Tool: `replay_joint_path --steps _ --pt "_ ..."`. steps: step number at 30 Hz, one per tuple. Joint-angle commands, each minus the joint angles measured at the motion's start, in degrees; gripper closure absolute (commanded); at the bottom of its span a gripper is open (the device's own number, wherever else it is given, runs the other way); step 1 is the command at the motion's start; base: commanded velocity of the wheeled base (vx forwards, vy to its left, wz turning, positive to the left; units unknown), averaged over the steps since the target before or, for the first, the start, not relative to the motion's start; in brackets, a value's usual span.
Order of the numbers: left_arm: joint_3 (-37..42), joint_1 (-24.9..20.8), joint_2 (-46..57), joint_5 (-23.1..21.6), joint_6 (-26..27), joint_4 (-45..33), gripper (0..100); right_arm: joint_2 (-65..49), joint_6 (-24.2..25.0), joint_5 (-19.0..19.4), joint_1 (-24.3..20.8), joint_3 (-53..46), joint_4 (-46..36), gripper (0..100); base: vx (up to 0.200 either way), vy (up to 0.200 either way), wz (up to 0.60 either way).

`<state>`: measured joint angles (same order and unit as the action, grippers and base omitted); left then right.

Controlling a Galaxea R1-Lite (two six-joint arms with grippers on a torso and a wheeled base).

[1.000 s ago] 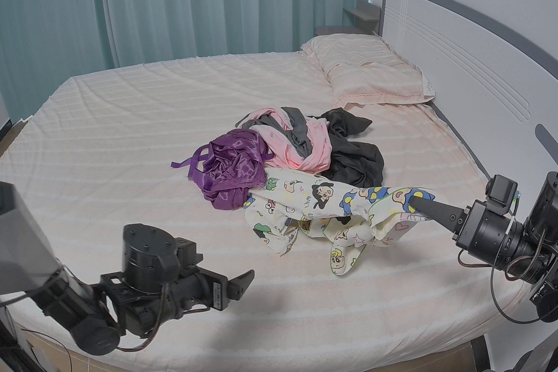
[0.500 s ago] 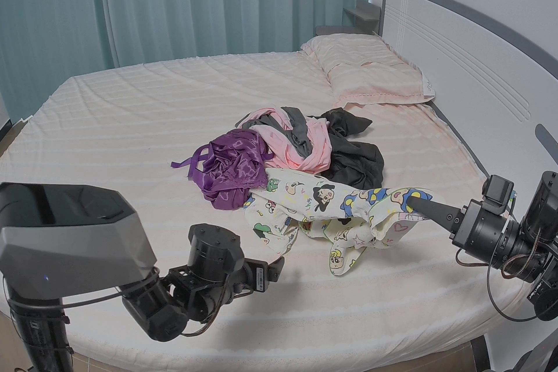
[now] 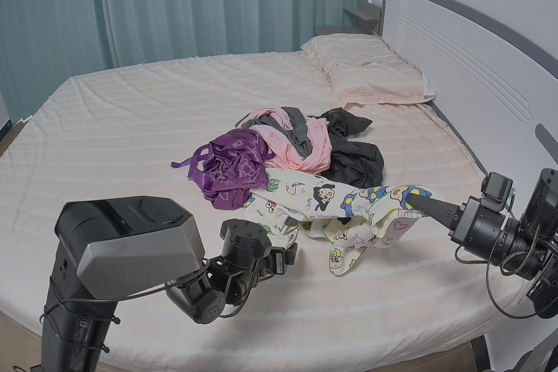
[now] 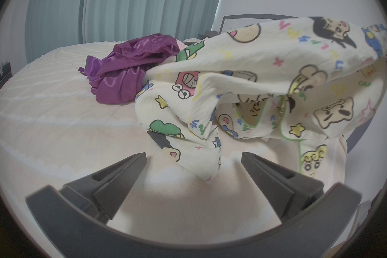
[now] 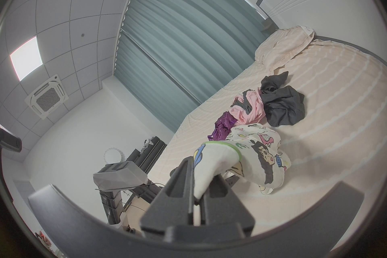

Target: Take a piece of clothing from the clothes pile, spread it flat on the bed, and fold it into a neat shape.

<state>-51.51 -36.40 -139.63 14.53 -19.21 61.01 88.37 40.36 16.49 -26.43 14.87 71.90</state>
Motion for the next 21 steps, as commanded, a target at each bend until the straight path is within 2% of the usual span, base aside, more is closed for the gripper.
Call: replay_joint_path --steps 1,7,8,15,21 --pt "-3.8 1.0 -3.9 0.1 0.1 -0.4 0 0.1 0.0 -0.1 0.0 0.6 -0.2 100 0.0 0.0 0.0" --pt "-7.3 1.3 -6.0 0.1 0.1 -1.6 0 0.3 0.0 -0.1 0.0 0.7 -0.2 100 0.0 0.0 0.0" --pt "-7.6 1.3 -6.3 0.1 0.1 -1.6 100 0.5 0.0 -0.1 0.0 0.7 -0.2 100 0.0 0.0 0.0" --pt "-8.2 1.3 -6.9 0.1 -0.4 -1.4 100 1.0 0.0 -0.1 0.4 0.5 -0.2 100 0.0 0.0 0.0" --pt "-7.6 1.6 -3.6 0.8 -4.8 -1.4 100 1.2 0.1 -0.1 0.7 0.1 -0.2 100 0.0 0.0 0.0"
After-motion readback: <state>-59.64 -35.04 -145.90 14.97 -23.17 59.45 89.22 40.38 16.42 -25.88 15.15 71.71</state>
